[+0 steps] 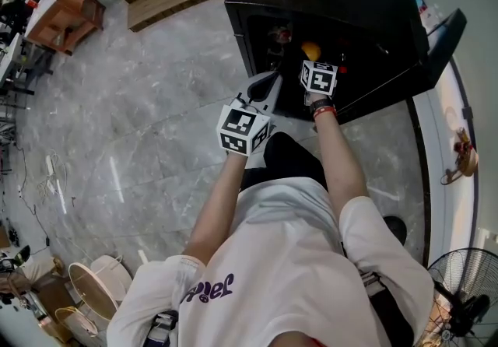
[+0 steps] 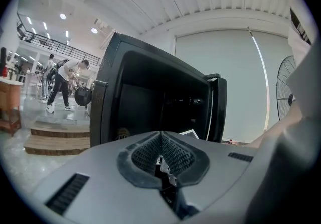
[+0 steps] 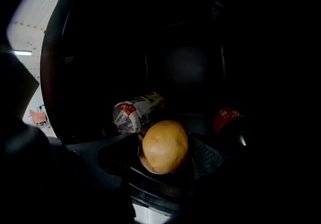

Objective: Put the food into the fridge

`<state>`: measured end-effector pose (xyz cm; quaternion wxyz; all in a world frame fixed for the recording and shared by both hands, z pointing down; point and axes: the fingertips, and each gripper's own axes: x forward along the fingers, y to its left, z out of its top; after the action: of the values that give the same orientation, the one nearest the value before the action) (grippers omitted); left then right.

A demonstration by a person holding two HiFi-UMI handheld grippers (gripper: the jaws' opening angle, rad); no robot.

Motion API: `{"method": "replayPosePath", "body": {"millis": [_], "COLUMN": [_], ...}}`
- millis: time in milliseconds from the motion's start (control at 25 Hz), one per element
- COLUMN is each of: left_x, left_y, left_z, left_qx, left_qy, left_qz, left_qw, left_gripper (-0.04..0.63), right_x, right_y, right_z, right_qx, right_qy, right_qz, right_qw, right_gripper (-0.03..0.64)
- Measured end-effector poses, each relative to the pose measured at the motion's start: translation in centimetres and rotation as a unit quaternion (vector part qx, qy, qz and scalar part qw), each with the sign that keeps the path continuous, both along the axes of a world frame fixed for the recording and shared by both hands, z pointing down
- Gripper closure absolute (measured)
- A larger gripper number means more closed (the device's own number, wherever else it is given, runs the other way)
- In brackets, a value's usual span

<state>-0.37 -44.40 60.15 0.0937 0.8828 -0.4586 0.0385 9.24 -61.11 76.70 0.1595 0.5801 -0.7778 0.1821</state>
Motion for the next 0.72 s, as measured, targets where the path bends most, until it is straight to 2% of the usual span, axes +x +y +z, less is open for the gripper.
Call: {"method": "replayPosePath", "body": {"millis": [280, 560, 720], "left_x": [-0.7, -0.8, -1.0], "left_y": [0.2, 1.0, 1.8], "left_z": [0.0, -1.1, -2.3], "left_qx": [-0.008, -0.007, -0.006], "left_qy": [0.003, 0.005, 0.018], "left_qz": [-0.005, -0.001, 0.002], "left_qw": [1.0000, 1.0000, 0.9998], "left_gripper": [0.577, 0.577, 0.577], "right_x": [-0.1, 0.4, 0.2], "right_y": [0.4, 2.4, 4.4], "right_z": [-0.1, -1.2, -2.0], "right_qx": [0.002, 0.002, -0.003], "right_qy": [-0.013, -0.028, -0.026], "right_qz": [0.004, 0.019, 0.018], "right_qw": [1.000, 0.999, 1.000], "right_gripper": [0.242, 0.241, 0.241]}}
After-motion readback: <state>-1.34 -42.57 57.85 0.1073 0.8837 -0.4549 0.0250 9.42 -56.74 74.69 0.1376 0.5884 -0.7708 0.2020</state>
